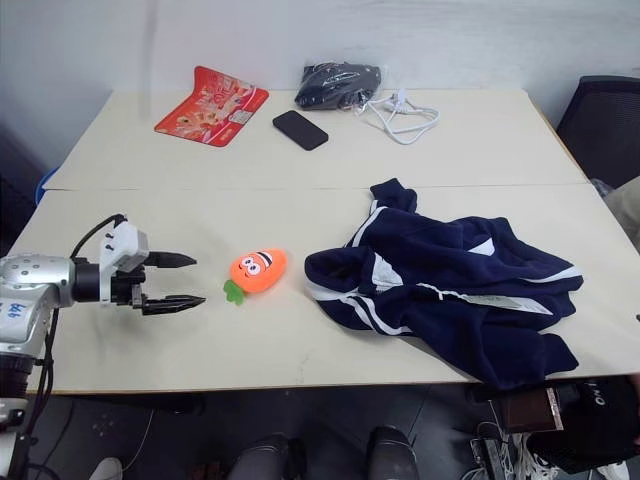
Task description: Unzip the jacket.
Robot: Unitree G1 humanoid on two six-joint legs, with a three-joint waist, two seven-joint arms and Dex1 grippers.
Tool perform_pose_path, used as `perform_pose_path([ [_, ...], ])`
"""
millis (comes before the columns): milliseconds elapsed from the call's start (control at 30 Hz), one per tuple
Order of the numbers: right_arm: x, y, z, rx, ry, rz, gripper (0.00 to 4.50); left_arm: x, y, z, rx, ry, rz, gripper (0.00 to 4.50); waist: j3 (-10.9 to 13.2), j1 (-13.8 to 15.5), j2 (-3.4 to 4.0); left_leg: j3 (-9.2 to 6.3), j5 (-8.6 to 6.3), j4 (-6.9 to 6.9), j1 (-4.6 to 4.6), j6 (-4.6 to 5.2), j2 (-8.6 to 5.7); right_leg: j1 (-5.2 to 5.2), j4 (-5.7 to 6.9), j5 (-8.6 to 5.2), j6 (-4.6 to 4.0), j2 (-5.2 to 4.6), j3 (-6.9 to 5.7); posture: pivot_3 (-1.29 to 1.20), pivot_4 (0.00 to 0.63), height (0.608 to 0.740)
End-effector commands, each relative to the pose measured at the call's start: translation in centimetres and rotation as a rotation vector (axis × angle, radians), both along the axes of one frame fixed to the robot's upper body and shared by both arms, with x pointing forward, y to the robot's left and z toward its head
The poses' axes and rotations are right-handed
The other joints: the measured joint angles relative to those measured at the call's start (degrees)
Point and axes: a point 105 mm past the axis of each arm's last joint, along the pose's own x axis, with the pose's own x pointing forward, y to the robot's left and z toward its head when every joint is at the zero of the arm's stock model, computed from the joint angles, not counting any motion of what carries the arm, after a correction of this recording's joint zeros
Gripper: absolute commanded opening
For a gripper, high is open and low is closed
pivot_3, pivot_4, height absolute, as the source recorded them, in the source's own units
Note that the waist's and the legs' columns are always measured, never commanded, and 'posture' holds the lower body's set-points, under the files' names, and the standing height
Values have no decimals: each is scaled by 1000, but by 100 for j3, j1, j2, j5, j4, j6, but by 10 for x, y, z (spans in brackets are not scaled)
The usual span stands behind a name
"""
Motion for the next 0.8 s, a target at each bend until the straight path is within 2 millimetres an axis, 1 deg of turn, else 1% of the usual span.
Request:
perform_pose_path([
  [33, 3, 2, 7, 11, -44, 8, 4468, -1, 2, 14, -2, -45, 5, 4500, 0, 1, 0, 0, 0, 0, 0, 0, -1, 0, 0, 0, 0, 0, 0, 0, 150, 740],
  [133, 5, 4, 7, 23, -47, 12, 4468, 0, 0, 15, -17, -45, 7, 4500, 0, 2, 0, 0, 0, 0, 0, 0, 0, 0, 0, 0, 0, 0, 1, 0, 150, 740],
  [267, 8, 8, 11, 53, -61, 25, 4468, 2, -5, 20, -82, -46, 27, 4500, 0, -1, 0, -2, 0, 0, 0, 0, 1, 0, 0, 0, 0, 0, 1, 0, 150, 740],
  [367, 13, 21, 18, 66, -74, 91, 4468, 1, -15, 24, -152, -28, 19, 4500, 0, 2, 0, -7, 0, 0, 0, 0, 1, 0, 1, 0, 0, 0, 2, 0, 150, 740],
  [433, 18, 34, 27, 87, -96, 142, 4468, 1, -24, 30, -210, -25, 26, 4500, 0, 8, 0, -12, 0, 0, 0, 0, 2, 0, 1, 0, 0, 0, 2, 0, 150, 740],
  [533, 25, 75, 42, 126, -124, 299, 4468, -1, -44, 37, -290, -12, 10, 4500, 0, 27, 0, -43, 0, 2, 0, 0, 4, 0, 4, 0, 0, 0, 5, 0, 150, 740],
  [633, 23, 130, 58, 204, -138, 478, 4468, 3, -59, 33, -298, -15, 28, 4500, 0, 76, 0, -57, 0, 4, -3, 0, 1, 1, 5, 1, 0, 0, 1, 0, 150, 740],
  [667, 22, 148, 62, 218, -148, 532, 4468, 6, -63, 29, -287, -20, 42, 4500, 0, 92, 0, -57, -1, 5, -2, -1, 0, 1, 6, 0, 0, 1, 1, 0, 150, 740],
  [700, 20, 171, 67, 226, -162, 603, 4468, 15, -67, 21, -265, -33, 81, 4500, 0, 121, 0, -57, -1, 5, -3, -1, -1, 1, 5, 1, 0, 0, 2, 0, 150, 740],
  [733, 18, 186, 69, 232, -169, 646, 4468, 21, -71, 16, -248, -43, 107, 4500, 0, 152, 0, -57, -1, 6, -1, -1, -2, 1, 5, 1, 0, 1, 2, 0, 150, 740],
  [800, 15, 207, 72, 232, -176, 703, 4468, 32, -76, 9, -218, -67, 150, 4500, 1, 209, -2, -58, -1, 12, -3, 0, -6, 2, 6, 1, 0, 0, 3, 0, 150, 740],
])
